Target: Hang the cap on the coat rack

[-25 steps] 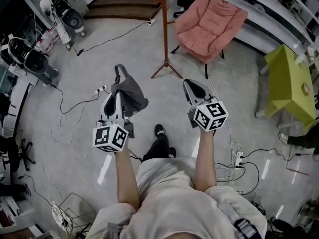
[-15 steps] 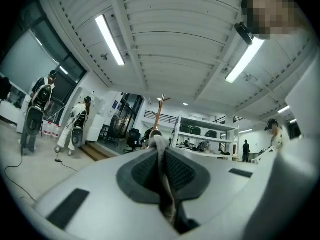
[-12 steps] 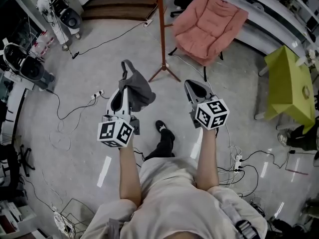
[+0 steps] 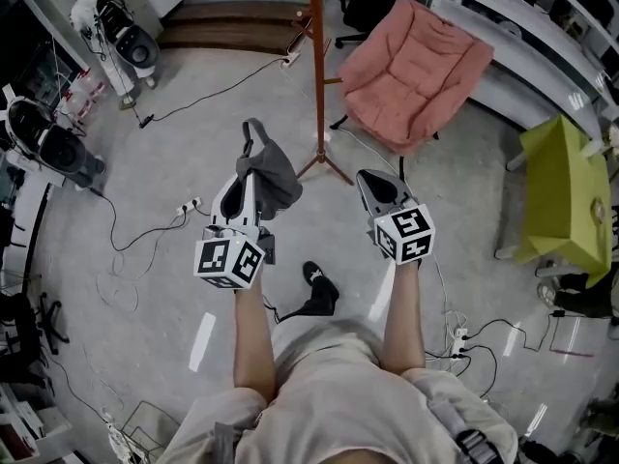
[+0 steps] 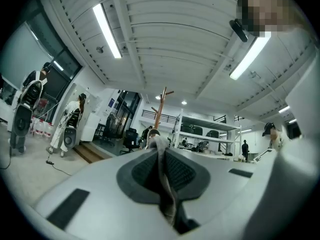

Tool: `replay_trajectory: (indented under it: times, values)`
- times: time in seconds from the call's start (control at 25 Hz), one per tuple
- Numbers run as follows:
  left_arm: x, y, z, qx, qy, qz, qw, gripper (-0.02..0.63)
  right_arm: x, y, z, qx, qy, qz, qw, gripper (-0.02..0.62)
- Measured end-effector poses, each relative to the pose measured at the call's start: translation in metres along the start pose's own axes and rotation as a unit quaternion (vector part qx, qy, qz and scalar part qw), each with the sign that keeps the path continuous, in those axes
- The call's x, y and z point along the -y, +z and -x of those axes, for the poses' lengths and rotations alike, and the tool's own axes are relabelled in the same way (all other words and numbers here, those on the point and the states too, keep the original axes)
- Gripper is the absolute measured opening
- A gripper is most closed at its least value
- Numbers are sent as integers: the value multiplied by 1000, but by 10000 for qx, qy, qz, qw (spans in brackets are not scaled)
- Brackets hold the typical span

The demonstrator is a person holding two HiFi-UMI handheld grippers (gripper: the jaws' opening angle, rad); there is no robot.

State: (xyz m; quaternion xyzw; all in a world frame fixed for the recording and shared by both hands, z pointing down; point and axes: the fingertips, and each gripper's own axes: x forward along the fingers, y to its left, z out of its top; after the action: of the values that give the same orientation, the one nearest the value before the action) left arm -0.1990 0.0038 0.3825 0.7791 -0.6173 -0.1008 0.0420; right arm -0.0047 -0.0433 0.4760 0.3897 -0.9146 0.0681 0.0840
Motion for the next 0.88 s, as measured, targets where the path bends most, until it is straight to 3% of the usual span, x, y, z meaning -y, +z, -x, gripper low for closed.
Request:
replay_trajectory:
  times: [0.24,0.48,0.88]
  values:
    - [-18,-2,-55,-95,-134,130,9998,18,39,23,-34,114,-93,-211,9997,5]
    - [-46,-16,-105,-410,-182,65,9990,18,72,21,-70,-470,-449,501,9966,5]
    - [-66,-42,-156,-607,-153,193,9979,18,110,23,-103,-368,-433,100,9983,5]
